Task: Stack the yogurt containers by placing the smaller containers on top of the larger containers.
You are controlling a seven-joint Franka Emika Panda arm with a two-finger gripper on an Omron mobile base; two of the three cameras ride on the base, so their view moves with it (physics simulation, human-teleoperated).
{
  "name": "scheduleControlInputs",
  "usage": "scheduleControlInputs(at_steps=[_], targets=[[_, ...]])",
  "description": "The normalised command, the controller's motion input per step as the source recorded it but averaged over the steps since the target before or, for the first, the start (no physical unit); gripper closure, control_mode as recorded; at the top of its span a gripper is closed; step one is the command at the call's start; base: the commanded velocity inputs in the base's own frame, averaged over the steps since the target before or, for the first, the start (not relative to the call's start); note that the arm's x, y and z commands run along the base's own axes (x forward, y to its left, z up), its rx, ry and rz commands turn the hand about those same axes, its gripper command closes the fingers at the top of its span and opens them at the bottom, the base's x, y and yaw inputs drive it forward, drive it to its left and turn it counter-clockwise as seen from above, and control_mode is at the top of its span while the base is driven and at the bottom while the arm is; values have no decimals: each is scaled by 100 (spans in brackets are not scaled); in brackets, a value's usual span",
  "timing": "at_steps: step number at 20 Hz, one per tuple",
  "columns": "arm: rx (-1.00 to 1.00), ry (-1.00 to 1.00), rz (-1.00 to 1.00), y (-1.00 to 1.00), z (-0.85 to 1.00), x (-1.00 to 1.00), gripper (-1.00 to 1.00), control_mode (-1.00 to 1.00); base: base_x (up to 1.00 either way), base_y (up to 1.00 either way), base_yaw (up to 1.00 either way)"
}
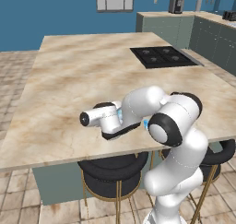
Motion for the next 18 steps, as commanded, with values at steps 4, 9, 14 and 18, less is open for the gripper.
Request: scheduleControlInputs(at_steps=[4,9,14,18], targets=[[0,0,0,0,-4,0,-100,-100,0,0,0],[0,0,0,0,-1,0,-100,-100,0,0,0],[0,0,0,1,0,-1,-100,-100,0,0,0],[0,1,0,6,0,-9,-100,-100,0,0,0]])
